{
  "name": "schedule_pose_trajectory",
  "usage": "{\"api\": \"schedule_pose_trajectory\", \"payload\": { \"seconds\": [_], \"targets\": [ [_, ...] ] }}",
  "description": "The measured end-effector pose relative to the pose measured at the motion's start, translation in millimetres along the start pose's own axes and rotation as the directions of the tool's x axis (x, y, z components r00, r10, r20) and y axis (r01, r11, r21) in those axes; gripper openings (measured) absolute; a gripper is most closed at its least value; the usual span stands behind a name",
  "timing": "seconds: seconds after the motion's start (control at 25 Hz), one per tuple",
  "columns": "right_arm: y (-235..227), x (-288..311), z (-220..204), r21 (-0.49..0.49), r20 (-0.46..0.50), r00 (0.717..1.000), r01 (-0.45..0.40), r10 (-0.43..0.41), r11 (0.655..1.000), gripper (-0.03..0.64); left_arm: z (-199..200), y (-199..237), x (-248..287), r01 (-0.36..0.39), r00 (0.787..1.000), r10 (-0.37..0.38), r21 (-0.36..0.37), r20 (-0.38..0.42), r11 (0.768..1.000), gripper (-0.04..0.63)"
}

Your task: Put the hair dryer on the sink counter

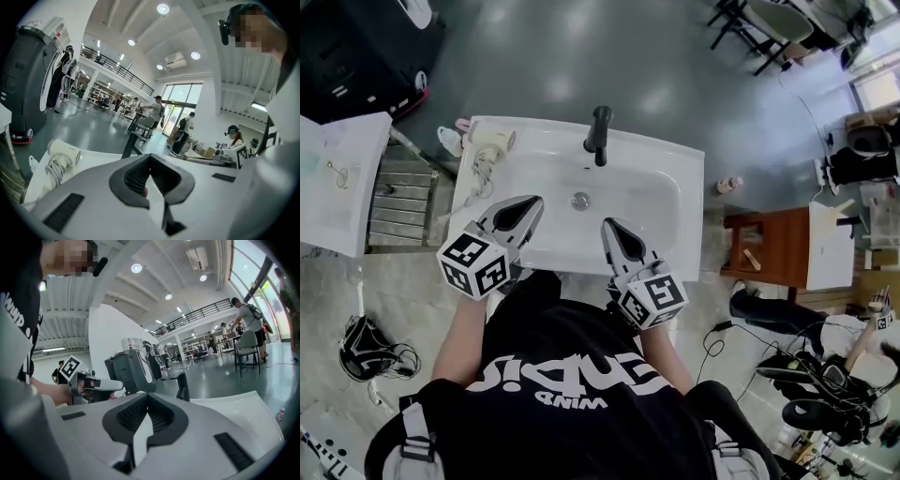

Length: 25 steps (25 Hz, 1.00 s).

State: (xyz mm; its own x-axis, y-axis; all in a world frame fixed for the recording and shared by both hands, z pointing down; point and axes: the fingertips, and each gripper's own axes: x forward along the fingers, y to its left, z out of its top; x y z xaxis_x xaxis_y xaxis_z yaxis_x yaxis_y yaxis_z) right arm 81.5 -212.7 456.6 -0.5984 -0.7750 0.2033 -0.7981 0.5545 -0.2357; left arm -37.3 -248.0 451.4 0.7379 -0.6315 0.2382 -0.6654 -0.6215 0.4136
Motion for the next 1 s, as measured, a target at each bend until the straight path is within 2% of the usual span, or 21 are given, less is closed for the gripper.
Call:
{"api": "schedule_pose_trajectory", "payload": {
  "seconds": [0.16, 0.4, 0.56, 0.72, 1.0],
  "targets": [
    [2, -15, 4, 0.006, 0.037, 0.999, 0.000, 0.000, 1.000, 0.018, 4, -26, -5, 0.041, 0.999, -0.041, 0.012, 0.027, 0.999, 0.018],
    [17, -33, 9, 0.006, 0.084, 0.996, -0.024, 0.024, 1.000, 0.018, 5, -51, -22, 0.057, 0.997, -0.059, 0.064, 0.045, 0.996, 0.018],
    [28, -42, 11, 0.002, 0.092, 0.995, -0.036, 0.036, 0.999, 0.018, -1, -61, -33, 0.059, 0.997, -0.064, 0.113, 0.047, 0.992, 0.018],
    [34, -48, 6, -0.001, 0.089, 0.995, -0.037, 0.037, 0.999, 0.018, -5, -66, -42, 0.064, 0.994, -0.074, 0.126, 0.076, 0.990, 0.018],
    [43, -53, 6, -0.001, 0.102, 0.994, -0.042, 0.041, 0.999, 0.018, -9, -73, -53, 0.058, 0.992, -0.081, 0.215, 0.101, 0.975, 0.019]
  ]
}}
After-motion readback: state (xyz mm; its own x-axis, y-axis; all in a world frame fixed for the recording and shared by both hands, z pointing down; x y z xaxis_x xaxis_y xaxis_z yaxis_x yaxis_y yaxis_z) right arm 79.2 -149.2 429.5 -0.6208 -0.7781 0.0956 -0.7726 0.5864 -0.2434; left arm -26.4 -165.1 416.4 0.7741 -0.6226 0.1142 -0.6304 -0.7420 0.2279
